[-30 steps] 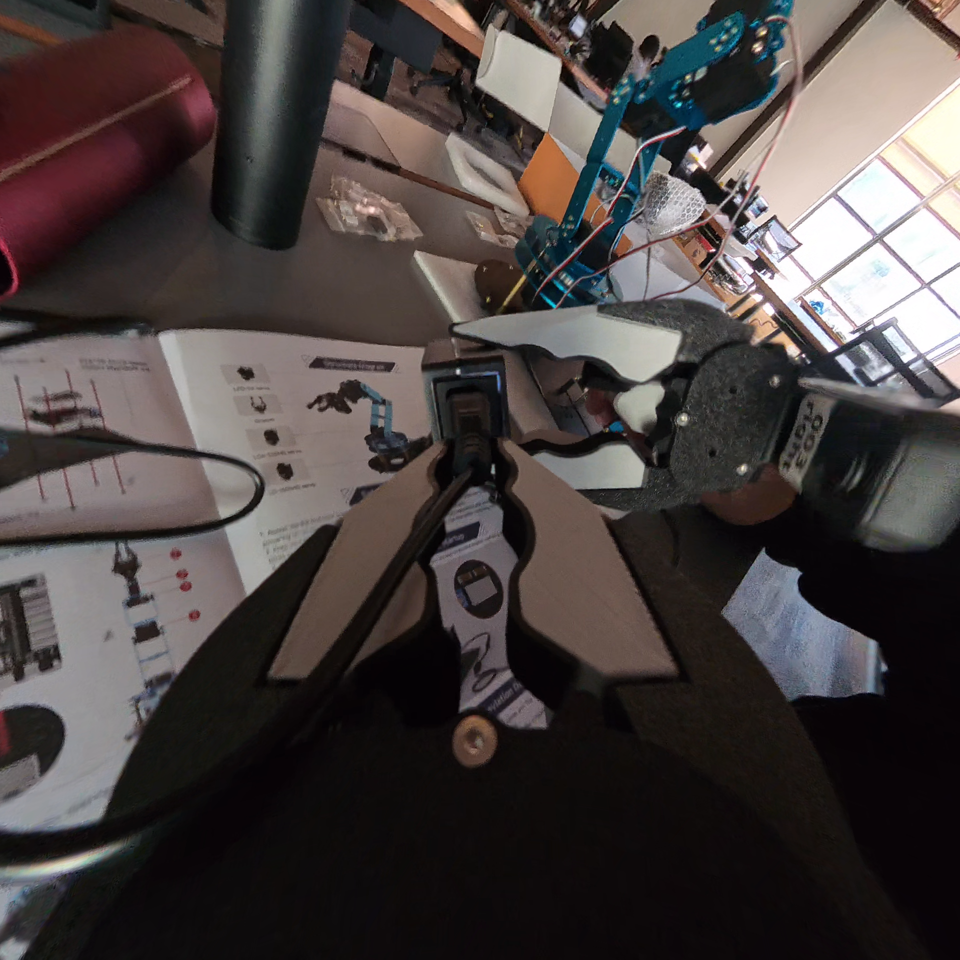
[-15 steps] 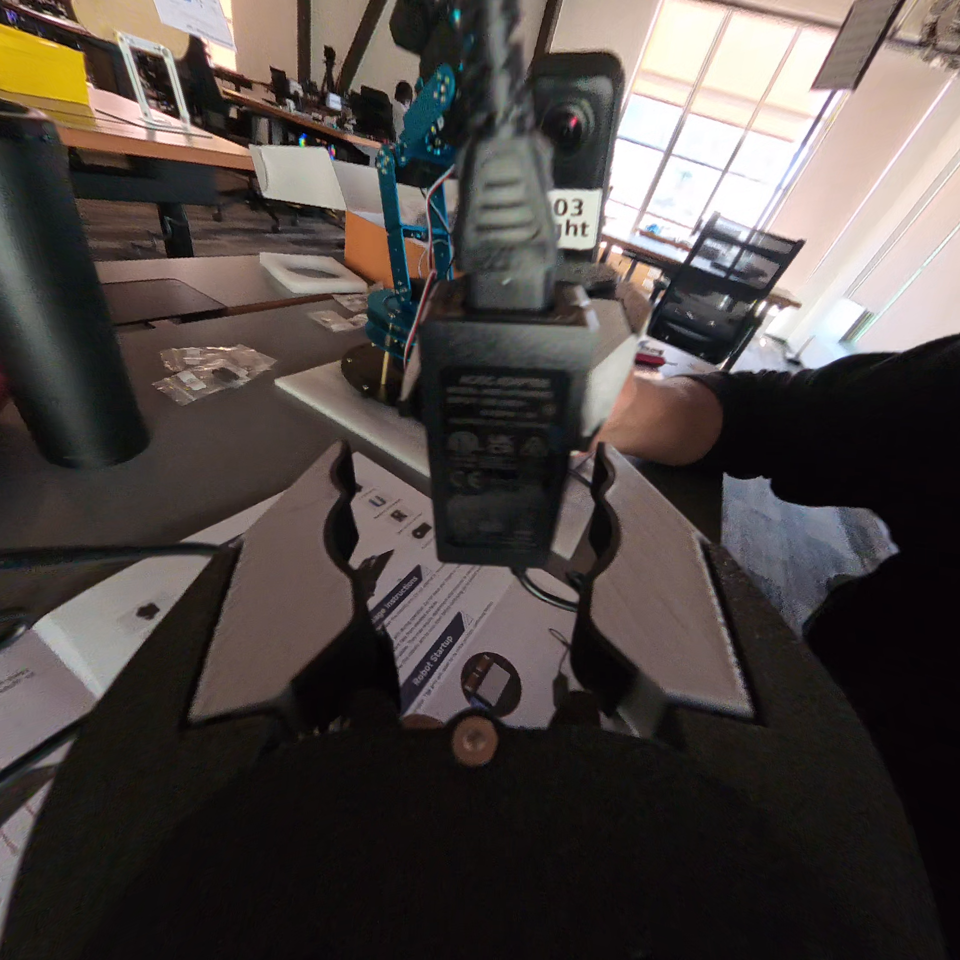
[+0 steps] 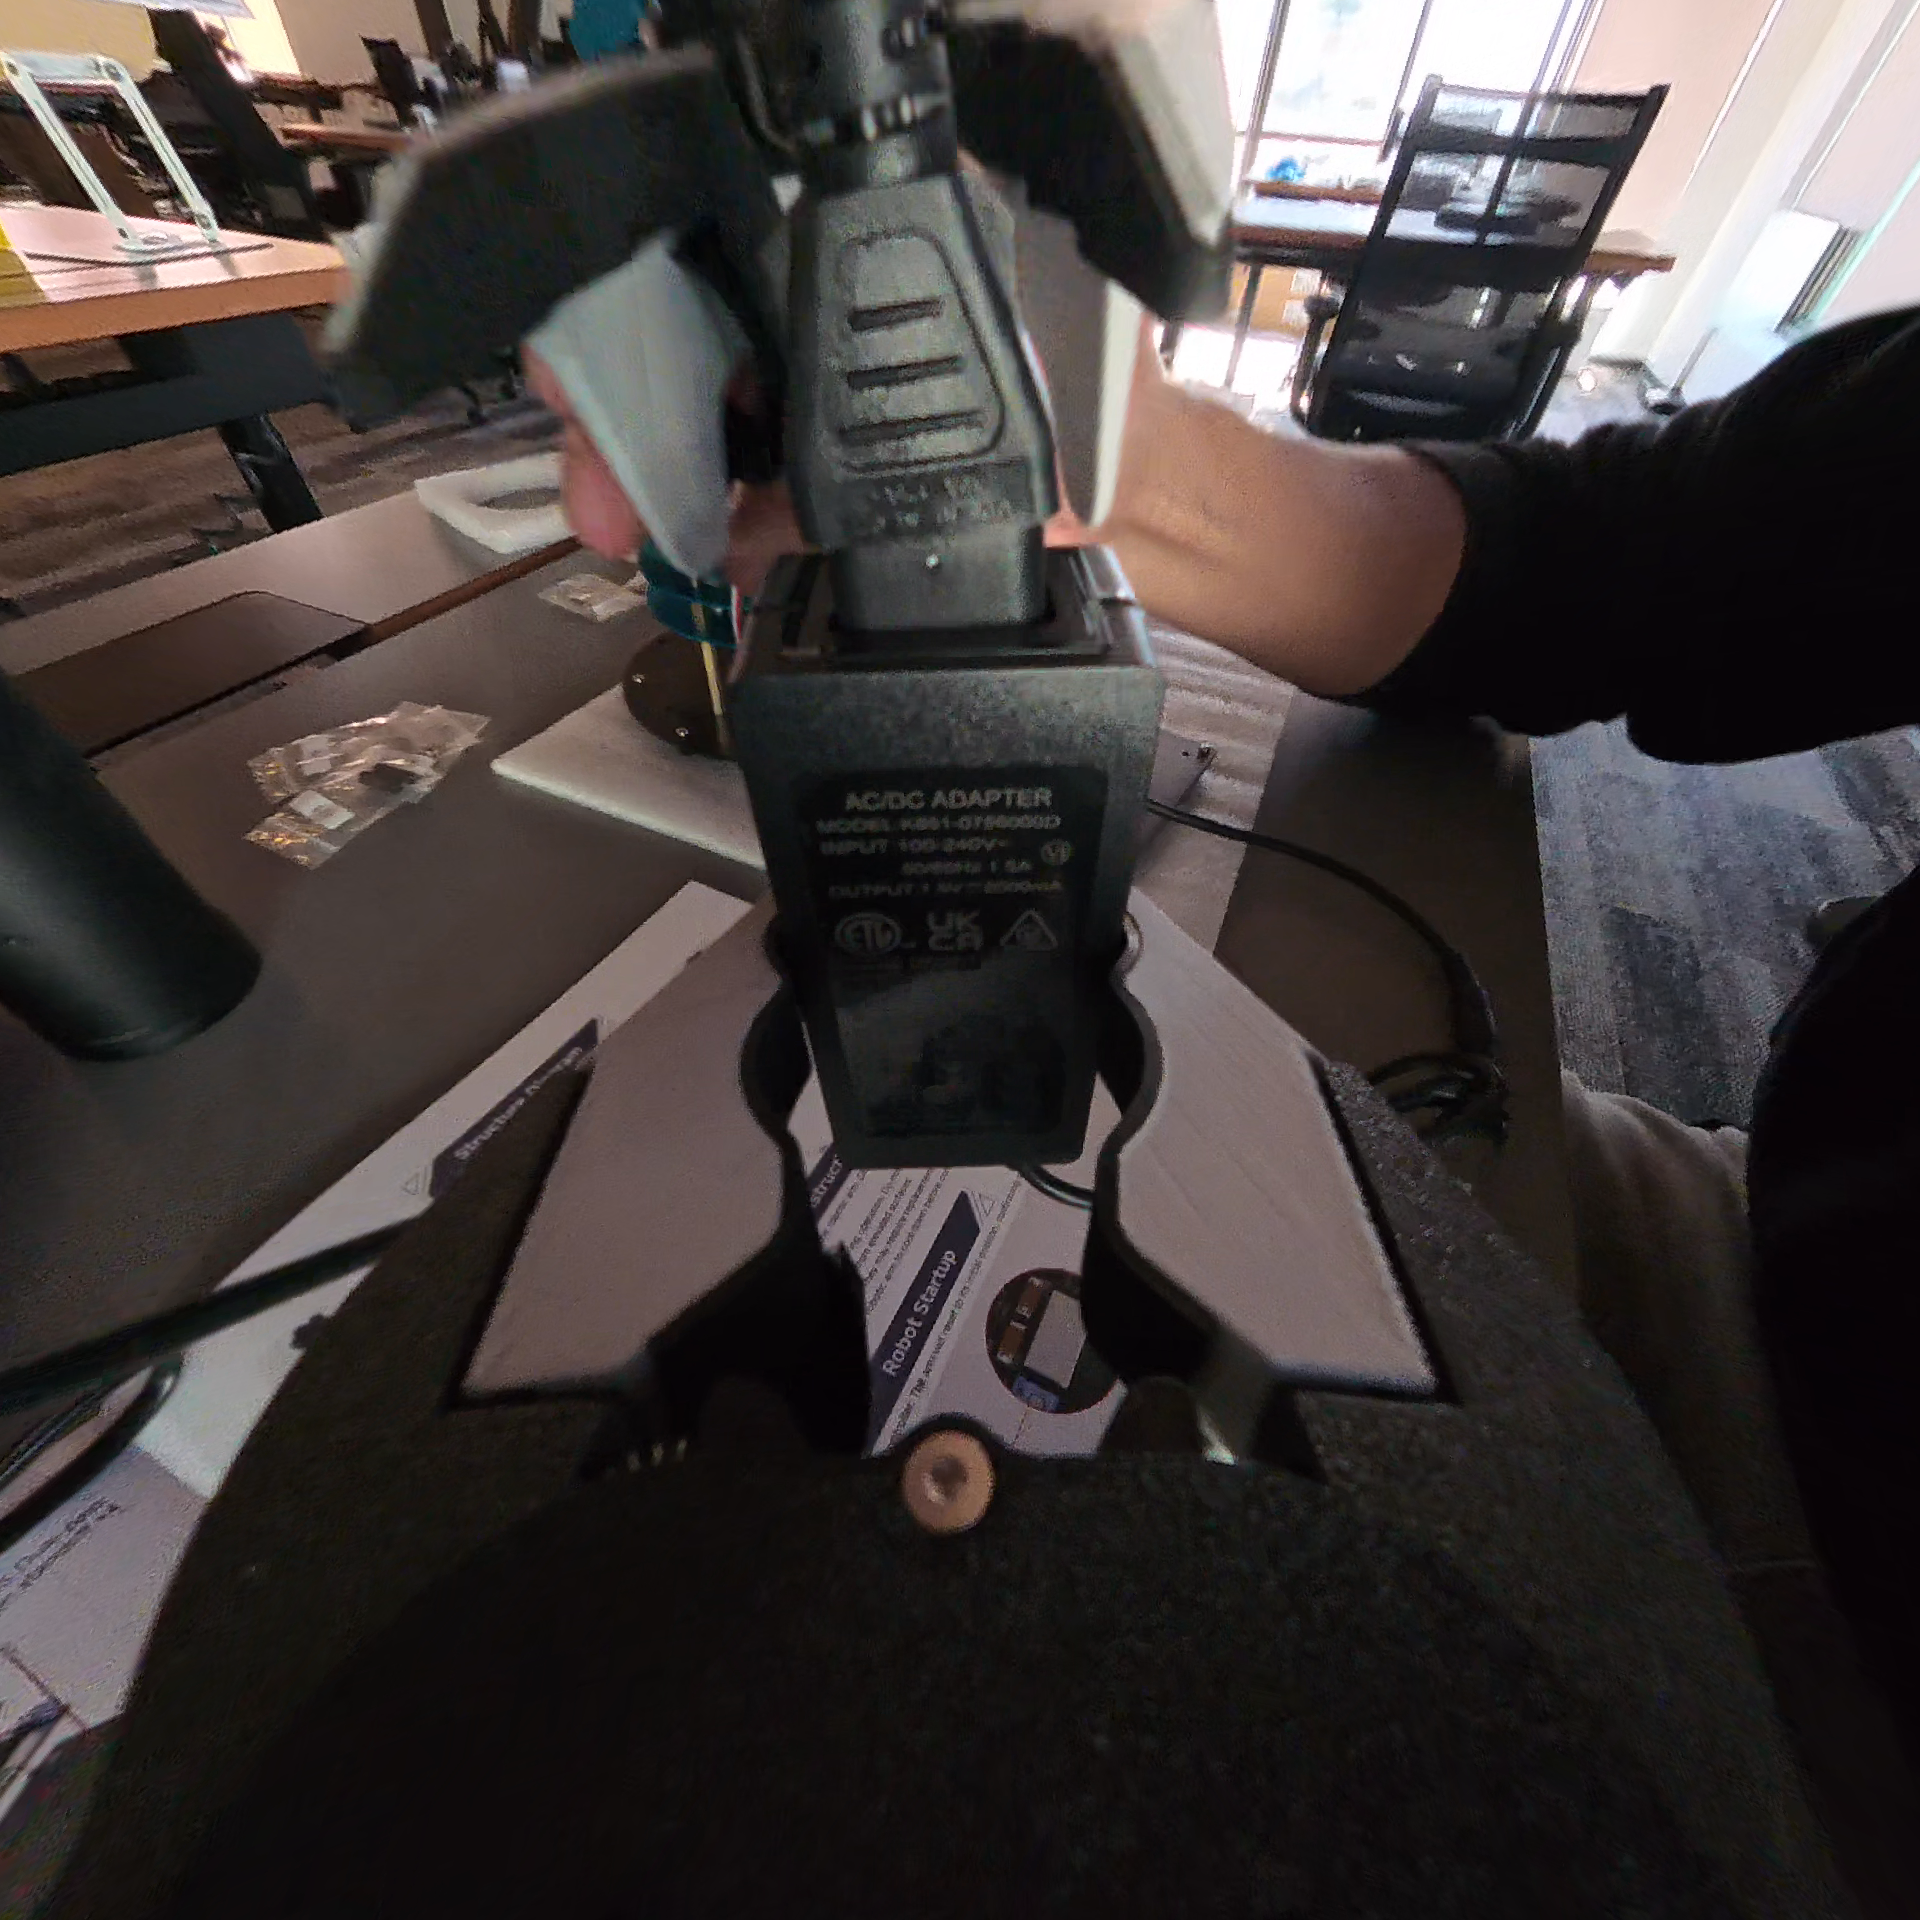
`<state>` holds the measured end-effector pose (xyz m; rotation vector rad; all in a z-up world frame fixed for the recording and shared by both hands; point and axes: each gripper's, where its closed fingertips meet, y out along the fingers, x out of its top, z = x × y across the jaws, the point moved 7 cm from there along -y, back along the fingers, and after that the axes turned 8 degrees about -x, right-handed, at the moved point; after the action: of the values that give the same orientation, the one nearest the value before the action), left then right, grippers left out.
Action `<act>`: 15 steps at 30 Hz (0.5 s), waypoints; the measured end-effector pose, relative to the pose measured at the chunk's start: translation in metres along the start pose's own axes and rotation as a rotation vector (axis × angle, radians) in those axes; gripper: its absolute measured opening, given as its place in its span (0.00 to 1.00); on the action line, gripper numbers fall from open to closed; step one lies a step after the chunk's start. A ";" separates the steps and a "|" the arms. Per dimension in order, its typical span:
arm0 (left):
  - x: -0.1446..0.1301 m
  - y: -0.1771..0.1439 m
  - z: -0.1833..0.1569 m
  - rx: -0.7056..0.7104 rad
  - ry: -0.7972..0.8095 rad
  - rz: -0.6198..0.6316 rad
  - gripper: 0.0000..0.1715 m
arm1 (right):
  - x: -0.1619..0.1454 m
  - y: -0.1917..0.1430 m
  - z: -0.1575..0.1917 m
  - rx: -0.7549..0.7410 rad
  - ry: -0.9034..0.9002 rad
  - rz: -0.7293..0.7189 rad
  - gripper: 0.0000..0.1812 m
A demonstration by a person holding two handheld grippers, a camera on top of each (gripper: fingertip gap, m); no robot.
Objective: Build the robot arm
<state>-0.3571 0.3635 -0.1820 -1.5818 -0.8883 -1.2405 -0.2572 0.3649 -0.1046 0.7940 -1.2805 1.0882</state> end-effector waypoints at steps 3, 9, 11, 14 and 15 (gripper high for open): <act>-0.005 0.005 -0.001 0.009 -0.002 0.033 0.31 | 0.003 0.013 0.004 0.046 -0.031 0.068 0.25; 0.005 0.001 -0.004 -0.084 -0.176 -0.186 0.29 | 0.006 0.010 0.010 0.025 -0.053 -0.047 0.13; 0.004 0.008 -0.007 -0.075 -0.175 -0.161 0.29 | 0.001 0.013 0.014 0.032 -0.035 -0.063 0.12; 0.006 0.006 -0.007 -0.095 -0.187 -0.205 0.29 | 0.005 0.015 0.019 -0.015 -0.073 -0.034 0.12; 0.007 0.004 -0.005 -0.107 -0.204 -0.225 0.29 | 0.008 0.012 0.017 -0.030 -0.064 -0.040 0.13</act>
<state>-0.3538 0.3573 -0.1754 -1.7530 -1.1728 -1.3171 -0.2747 0.3547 -0.0958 0.8342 -1.3268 1.0162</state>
